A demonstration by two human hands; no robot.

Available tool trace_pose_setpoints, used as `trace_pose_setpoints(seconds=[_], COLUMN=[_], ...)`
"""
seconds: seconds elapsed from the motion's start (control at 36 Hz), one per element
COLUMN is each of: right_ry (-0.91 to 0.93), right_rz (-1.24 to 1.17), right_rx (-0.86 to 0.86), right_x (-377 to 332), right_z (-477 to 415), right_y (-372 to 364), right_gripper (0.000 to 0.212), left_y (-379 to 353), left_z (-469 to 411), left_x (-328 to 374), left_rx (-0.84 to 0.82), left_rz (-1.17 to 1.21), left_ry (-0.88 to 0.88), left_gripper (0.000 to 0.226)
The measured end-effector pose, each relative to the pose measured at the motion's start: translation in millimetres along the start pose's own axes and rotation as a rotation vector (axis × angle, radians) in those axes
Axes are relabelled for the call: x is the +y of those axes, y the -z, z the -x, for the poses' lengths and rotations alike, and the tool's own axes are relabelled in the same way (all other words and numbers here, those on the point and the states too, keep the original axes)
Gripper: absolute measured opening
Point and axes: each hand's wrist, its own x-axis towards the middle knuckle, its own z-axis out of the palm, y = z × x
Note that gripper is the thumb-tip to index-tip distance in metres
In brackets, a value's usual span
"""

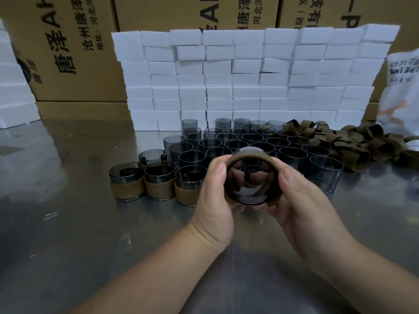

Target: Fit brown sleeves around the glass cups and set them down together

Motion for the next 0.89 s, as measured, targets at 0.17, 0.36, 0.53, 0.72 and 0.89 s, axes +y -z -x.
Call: trace_pose_setpoints(seconds=[0.17, 0.36, 0.53, 0.72, 0.89], right_ry=[0.009, -0.011, 0.001, 0.012, 0.024], right_rz=[0.005, -0.014, -0.024, -0.078, -0.145], right_rx=[0.007, 0.022, 0.054, 0.021, -0.018], right_x=[1.5, 1.3, 0.6, -0.5, -0.7], right_z=[-0.5, -0.8, -0.8, -0.5, -0.1], right_y=[-0.5, 0.1, 0.8, 3.0, 4.7], right_gripper=[0.047, 0.049, 0.048, 0.039, 0.038], left_y=[-0.6, 1.2, 2.2, 4.4, 3.0], left_z=[-0.6, -1.3, -1.9, -3.4, -2.0], left_x=[-0.9, -2.5, -2.8, -4.4, -0.8], left_rx=[0.009, -0.028, -0.058, -0.078, -0.109], left_rz=[-0.004, -0.017, 0.02, -0.005, -0.025], left_ry=[-0.026, -0.058, -0.071, -0.096, -0.09], left_gripper=[0.059, 0.053, 0.033, 0.029, 0.029])
